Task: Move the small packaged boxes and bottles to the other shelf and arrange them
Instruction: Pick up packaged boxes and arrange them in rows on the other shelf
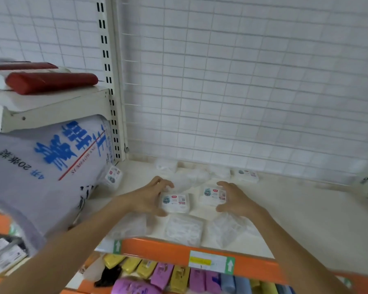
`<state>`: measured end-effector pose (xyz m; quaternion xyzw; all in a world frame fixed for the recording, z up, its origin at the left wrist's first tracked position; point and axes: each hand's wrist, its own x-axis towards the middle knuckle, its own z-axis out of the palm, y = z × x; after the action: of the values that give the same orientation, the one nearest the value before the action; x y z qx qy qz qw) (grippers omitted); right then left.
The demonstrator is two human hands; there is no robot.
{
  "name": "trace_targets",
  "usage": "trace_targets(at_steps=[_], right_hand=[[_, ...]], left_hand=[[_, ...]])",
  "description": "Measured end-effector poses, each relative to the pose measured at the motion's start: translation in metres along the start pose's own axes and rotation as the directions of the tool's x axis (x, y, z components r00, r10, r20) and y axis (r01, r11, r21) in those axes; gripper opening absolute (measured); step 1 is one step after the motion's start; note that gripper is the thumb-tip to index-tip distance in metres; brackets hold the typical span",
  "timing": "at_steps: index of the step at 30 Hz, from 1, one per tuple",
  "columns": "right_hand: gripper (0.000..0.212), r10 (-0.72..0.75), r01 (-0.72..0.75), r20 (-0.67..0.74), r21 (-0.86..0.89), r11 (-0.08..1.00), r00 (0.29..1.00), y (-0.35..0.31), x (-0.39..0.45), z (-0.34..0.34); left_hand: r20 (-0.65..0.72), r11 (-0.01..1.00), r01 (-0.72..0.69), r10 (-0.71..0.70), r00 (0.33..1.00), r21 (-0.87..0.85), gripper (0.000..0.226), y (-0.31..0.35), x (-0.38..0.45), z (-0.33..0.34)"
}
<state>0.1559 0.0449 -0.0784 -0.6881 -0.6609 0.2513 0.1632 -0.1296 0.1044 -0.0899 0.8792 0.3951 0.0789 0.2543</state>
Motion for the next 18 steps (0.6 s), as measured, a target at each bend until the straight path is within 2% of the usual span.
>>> trace_targets(at_steps=[4, 11, 14, 18], right_hand=[[0.077, -0.011, 0.010, -0.045, -0.011, 1.000, 0.999, 0.005, -0.003, -0.003], [0.071, -0.123, 0.110, -0.220, -0.072, 0.991, 0.968, 0.022, -0.023, -0.031], [0.070, -0.168, 0.152, -0.295, -0.074, 0.986, 0.941, 0.034, -0.041, -0.050], [0.066, -0.220, 0.185, -0.406, -0.125, 0.975, 0.887, 0.055, -0.077, -0.084]], left_hand=[[-0.021, 0.990, -0.012, 0.015, 1.000, 0.139, 0.066, 0.011, 0.005, 0.000], [-0.013, 0.967, 0.111, -0.111, 0.994, 0.229, 0.070, 0.029, 0.015, -0.002], [-0.107, 0.975, 0.096, -0.076, 0.991, 0.201, 0.070, 0.043, 0.019, -0.011], [-0.290, 0.994, -0.031, 0.061, 0.955, 0.108, 0.068, 0.074, 0.023, -0.016]])
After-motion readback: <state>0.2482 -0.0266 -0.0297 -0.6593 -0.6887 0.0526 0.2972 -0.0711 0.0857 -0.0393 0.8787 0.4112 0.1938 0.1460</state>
